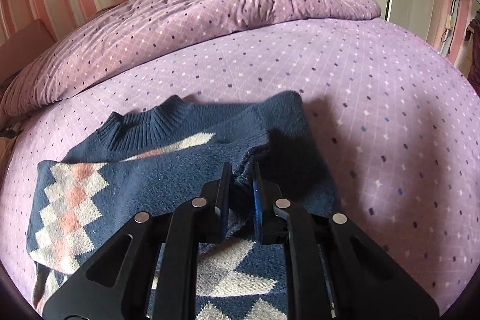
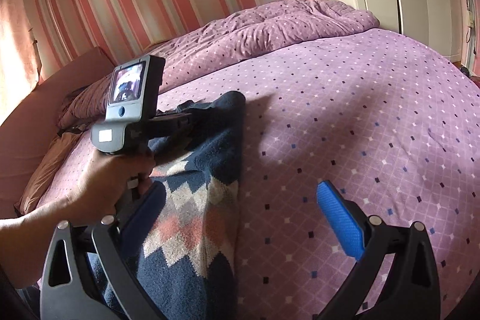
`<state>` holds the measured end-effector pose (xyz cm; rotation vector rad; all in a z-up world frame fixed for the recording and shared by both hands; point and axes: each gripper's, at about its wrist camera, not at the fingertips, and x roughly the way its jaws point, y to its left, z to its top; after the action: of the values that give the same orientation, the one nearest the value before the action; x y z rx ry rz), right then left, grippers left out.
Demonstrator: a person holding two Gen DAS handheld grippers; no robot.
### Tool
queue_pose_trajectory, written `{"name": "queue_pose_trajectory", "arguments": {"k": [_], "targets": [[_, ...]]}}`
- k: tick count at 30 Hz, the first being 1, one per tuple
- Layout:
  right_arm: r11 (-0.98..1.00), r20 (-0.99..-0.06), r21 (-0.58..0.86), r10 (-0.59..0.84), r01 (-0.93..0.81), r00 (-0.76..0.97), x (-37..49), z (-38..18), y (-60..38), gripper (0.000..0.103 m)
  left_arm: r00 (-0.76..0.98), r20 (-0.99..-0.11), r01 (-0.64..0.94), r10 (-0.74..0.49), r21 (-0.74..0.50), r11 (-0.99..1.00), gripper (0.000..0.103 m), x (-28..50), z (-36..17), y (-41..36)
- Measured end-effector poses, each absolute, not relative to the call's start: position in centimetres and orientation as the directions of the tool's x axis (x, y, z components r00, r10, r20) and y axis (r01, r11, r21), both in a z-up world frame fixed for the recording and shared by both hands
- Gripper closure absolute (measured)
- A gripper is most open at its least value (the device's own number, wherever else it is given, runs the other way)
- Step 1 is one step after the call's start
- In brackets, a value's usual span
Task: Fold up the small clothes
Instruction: 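Lower the sleeve onto the folded sleeve and open the left gripper, then move both grippers toward the sweater hem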
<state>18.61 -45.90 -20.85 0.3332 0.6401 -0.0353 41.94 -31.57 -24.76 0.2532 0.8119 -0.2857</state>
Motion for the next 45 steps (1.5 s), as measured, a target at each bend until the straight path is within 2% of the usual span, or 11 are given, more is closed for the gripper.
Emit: {"name": "queue_pose_trajectory", "arguments": {"k": [4, 10, 13, 15, 17, 20, 24, 32, 37, 41, 45], "targets": [[0.944, -0.584, 0.295, 0.054, 0.15, 0.81, 18.5, -20.7, -46.5, 0.002, 0.658, -0.741, 0.338, -0.132, 0.133, 0.932, 0.09, 41.4, -25.3, -32.1], [0.942, -0.562, 0.302, 0.049, 0.15, 0.826, 18.1, -20.1, -46.9, 0.002, 0.683, -0.724, 0.298, -0.098, 0.154, 0.942, 0.077, 40.3, -25.2, -31.8], [0.942, -0.556, 0.3, 0.046, 0.149, 0.83, 18.0, -19.9, -47.0, 0.002, 0.692, -0.718, 0.274, -0.08, 0.157, 0.949, 0.059, 40.1, -25.0, -31.3], [0.941, -0.554, 0.302, 0.046, 0.149, 0.831, 18.0, -19.9, -47.1, 0.002, 0.687, -0.718, 0.281, -0.111, 0.122, 0.952, 0.031, 40.1, -24.9, -31.1], [0.941, -0.551, 0.304, 0.044, 0.151, 0.833, 17.9, -19.8, -47.2, 0.002, 0.654, -0.722, 0.346, -0.226, 0.021, 0.938, 0.017, 40.0, -25.0, -31.2], [0.94, -0.547, 0.306, 0.041, 0.154, 0.836, 17.8, -19.6, -47.4, 0.002, 0.588, -0.749, 0.438, -0.306, -0.023, 0.899, 0.016, 39.8, -26.3, -32.8], [0.936, -0.543, 0.311, 0.032, 0.165, 0.839, 17.7, -19.6, -47.8, 0.002, 0.593, -0.734, 0.427, -0.331, -0.062, 0.902, 0.017, 38.6, -26.0, -32.2], [0.941, -0.553, 0.293, 0.022, 0.17, 0.833, 17.8, -19.8, -47.2, 0.002, 0.754, -0.635, 0.31, -0.169, 0.117, 0.943, 0.01, 34.7, -20.5, -23.1], [0.954, -0.565, 0.261, 0.025, 0.15, 0.824, 17.7, -19.9, -44.8, 0.002, 0.765, -0.634, 0.243, -0.114, 0.121, 0.962, 0.008, 31.1, -19.3, -14.8], [0.965, -0.584, 0.241, 0.057, 0.106, 0.81, 18.2, -20.2, -41.7, 0.002, 0.771, -0.634, 0.181, -0.053, 0.139, 0.974, 0.007, 28.0, -20.9, -8.0], [0.971, -0.6, 0.229, 0.082, 0.073, 0.796, 20.9, -20.2, -38.6, 0.002, 0.763, -0.646, 0.115, -0.035, 0.082, 0.99, 0.007, 29.5, -21.9, -3.7]]}}
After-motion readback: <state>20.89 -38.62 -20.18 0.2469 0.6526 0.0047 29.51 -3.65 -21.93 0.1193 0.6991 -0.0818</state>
